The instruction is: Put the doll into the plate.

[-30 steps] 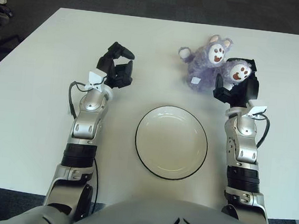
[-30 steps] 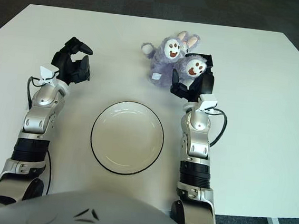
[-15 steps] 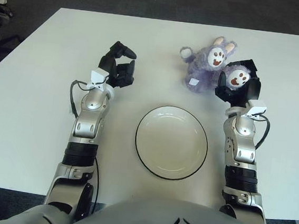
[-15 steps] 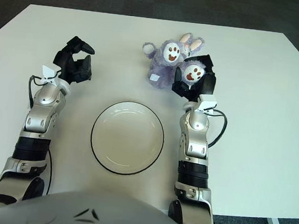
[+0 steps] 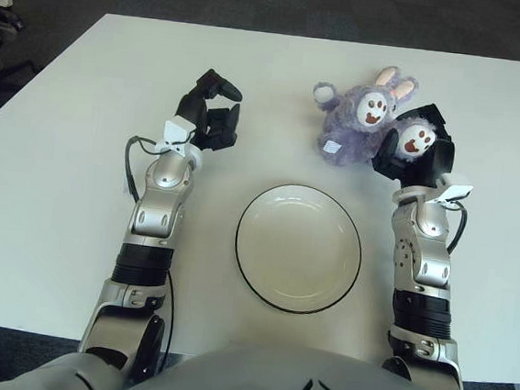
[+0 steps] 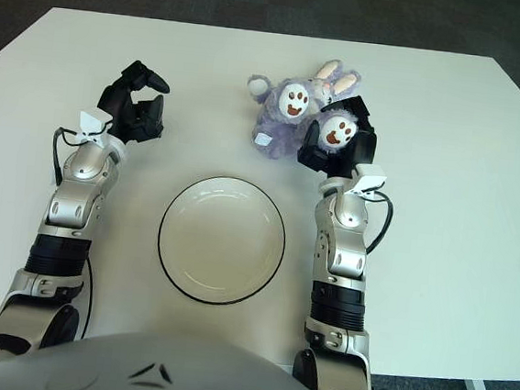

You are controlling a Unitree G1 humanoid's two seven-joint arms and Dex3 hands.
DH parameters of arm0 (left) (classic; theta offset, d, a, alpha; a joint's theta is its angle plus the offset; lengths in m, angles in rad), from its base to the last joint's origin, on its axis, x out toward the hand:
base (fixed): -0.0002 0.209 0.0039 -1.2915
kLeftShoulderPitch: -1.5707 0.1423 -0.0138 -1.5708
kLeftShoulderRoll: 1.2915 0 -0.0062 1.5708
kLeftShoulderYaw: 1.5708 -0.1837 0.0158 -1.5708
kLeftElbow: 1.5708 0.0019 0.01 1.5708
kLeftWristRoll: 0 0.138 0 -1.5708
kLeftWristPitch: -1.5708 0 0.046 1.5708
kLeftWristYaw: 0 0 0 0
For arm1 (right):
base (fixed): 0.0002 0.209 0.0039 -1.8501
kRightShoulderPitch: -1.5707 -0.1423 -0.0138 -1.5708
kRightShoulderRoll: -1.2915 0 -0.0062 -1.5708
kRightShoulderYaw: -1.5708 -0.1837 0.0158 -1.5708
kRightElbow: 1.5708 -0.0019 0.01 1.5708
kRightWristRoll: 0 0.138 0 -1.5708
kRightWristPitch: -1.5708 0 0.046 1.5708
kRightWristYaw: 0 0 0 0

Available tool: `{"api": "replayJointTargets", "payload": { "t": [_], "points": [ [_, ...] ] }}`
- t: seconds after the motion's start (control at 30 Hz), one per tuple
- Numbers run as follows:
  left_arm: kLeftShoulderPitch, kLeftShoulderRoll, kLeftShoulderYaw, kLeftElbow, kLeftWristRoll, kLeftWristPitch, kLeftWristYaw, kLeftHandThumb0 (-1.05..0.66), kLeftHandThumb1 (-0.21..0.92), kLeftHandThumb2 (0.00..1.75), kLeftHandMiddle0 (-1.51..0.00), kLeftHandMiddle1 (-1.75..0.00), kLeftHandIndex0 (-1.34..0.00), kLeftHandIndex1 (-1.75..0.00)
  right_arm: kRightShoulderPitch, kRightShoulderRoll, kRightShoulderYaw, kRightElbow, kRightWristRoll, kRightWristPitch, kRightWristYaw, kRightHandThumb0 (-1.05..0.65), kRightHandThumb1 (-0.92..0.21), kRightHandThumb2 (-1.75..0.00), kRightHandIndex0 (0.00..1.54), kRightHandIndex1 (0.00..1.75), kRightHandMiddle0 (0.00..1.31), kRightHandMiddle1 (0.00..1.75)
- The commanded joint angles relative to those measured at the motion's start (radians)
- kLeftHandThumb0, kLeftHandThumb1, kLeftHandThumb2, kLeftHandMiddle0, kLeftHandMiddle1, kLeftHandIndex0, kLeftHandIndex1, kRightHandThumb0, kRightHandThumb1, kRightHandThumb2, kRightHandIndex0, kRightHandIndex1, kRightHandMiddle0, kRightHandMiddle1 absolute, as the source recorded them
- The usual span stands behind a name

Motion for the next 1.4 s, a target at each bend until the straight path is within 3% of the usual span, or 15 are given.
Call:
{"api": "replayJointTargets", "payload": {
  "t": [0.0, 0.2, 0.4, 0.83, 1.03, 1.37],
  "points": [
    [-0.016, -0.001, -0.006, 0.007, 0.012, -0.011, 0.011, -0.38, 0.67, 0.86, -1.20, -1.75, -0.34, -1.75, 0.010, -0.002, -0.004, -0.032, 0.004, 0.019, 0.002, -0.01, -0.13, -1.48, 0.71, 1.70, 0.64, 1.63],
    [-0.022, -0.001, -0.014, 0.017, 0.022, -0.019, 0.009, -0.38, 0.68, 0.86, -1.20, -1.75, -0.34, -1.75, 0.022, -0.018, 0.002, -0.066, -0.014, 0.059, 0.005, -0.01, -0.09, -1.49, 0.82, 1.70, 0.66, 1.51],
    [-0.025, -0.002, -0.022, 0.022, 0.026, -0.025, 0.005, -0.38, 0.67, 0.86, -1.19, -1.75, -0.34, -1.75, 0.037, -0.042, 0.009, -0.108, -0.021, 0.097, 0.027, -0.01, -0.09, -1.47, 0.75, 1.61, 0.73, 1.58],
    [-0.040, -0.005, -0.040, 0.033, 0.043, -0.019, 0.011, -0.39, 0.66, 0.87, -1.20, -1.75, -0.35, -1.75, 0.076, -0.131, 0.006, -0.213, -0.045, 0.162, 0.094, -0.01, -0.08, -1.50, 0.73, 1.64, 0.72, 1.62],
    [-0.058, 0.003, -0.050, 0.052, 0.063, -0.047, 0.007, -0.39, 0.66, 0.87, -1.20, -1.75, -0.35, -1.75, 0.091, -0.158, 0.007, -0.233, -0.079, 0.163, 0.104, -0.01, -0.08, -1.51, 0.72, 1.65, 0.72, 1.63],
    [-0.107, 0.040, -0.075, 0.123, 0.135, -0.148, 0.013, -0.39, 0.65, 0.89, -1.22, -1.75, -0.36, -1.75, 0.103, -0.168, -0.009, -0.247, -0.030, 0.164, 0.154, -0.01, -0.09, -1.51, 0.72, 1.65, 0.71, 1.63]
  ]
}}
